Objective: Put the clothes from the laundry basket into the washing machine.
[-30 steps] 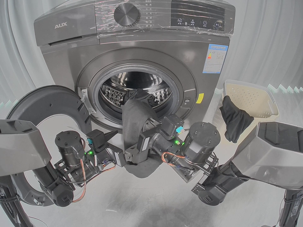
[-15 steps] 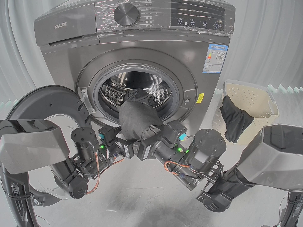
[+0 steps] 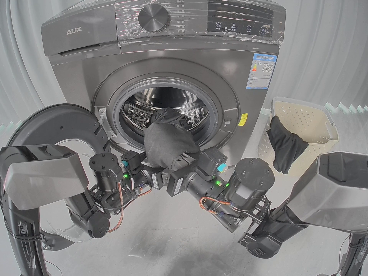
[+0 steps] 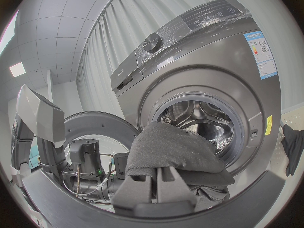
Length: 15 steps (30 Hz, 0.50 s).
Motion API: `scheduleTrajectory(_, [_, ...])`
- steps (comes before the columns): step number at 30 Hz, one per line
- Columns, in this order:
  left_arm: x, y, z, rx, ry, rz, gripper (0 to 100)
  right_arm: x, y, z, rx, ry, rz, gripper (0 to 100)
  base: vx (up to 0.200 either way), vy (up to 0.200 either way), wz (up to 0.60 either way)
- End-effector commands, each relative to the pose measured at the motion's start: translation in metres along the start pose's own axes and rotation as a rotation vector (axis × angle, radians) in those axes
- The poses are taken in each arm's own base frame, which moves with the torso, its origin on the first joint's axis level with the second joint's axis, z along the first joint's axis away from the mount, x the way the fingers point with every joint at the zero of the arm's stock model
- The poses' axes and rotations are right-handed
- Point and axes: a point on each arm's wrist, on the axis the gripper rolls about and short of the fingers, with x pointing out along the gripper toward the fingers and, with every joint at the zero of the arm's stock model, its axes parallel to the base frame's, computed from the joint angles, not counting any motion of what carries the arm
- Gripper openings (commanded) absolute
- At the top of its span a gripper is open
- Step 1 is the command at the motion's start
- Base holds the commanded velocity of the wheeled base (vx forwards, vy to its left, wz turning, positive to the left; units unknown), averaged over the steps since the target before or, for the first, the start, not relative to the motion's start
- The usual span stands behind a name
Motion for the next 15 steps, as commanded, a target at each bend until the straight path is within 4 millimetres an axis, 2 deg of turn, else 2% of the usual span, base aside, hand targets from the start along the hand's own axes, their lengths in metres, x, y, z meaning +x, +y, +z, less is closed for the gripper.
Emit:
scheduleTrajectory(1, [-0.001, -0.003, 0.0, 0.003, 0.004, -0.01, 100, 0.004, -0.005, -0.002, -0.005, 0.001, -0.014, 0, 0.0, 0.0, 0.0])
scheduleTrajectory(6, [-0.01, -0.009, 0.009, 0.007, -0.005, -0.031, 100, 0.018, -0.024, -0.011, -0.014, -0.009, -0.063, 0, 0.0, 0.0, 0.0])
scheduleTrajectory(15, [-0.004, -0.01, 0.01, 0.015, -0.021, -0.054, 100, 0.017, -0.02, -0.013, -0.014, -0.002, -0.054, 0, 0.0, 0.0, 0.0])
